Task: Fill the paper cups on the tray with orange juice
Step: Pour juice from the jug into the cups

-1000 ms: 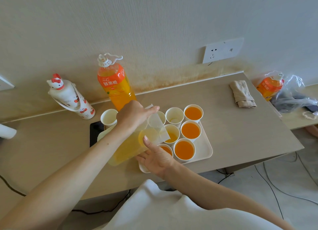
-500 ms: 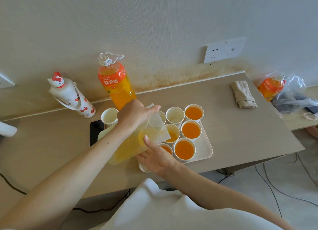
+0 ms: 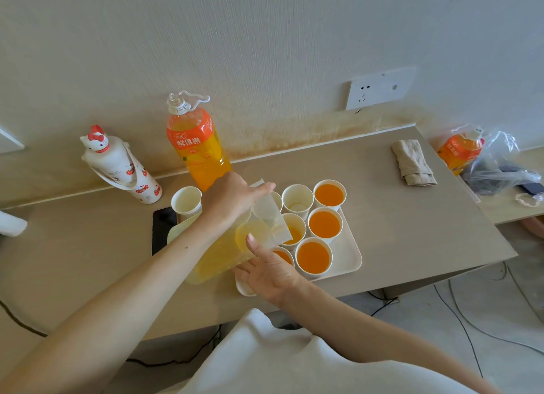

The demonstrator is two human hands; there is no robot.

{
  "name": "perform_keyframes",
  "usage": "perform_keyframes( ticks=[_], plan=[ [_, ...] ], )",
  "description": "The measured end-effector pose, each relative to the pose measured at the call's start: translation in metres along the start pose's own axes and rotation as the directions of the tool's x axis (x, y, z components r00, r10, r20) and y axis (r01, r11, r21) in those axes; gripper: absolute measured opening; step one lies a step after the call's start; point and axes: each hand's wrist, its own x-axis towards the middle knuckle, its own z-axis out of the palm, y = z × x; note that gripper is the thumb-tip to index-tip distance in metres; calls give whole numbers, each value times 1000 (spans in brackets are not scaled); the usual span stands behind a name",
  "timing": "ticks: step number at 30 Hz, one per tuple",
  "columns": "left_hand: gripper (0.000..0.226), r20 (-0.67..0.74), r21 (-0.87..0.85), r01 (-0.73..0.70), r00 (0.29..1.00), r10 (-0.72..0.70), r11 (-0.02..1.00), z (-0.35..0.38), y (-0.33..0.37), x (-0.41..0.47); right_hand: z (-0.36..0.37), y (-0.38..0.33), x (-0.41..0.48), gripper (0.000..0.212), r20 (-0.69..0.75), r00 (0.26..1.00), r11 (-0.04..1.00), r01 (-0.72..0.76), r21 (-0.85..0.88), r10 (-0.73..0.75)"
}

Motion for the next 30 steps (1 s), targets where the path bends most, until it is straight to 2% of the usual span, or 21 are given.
perform_keyframes(
  ticks=[30],
  plan=[
    [64,1,19,-8,1000,8,1000,-3,-1,6,3,-3,4,109,29,1000,1000,10,20,-10]
  ],
)
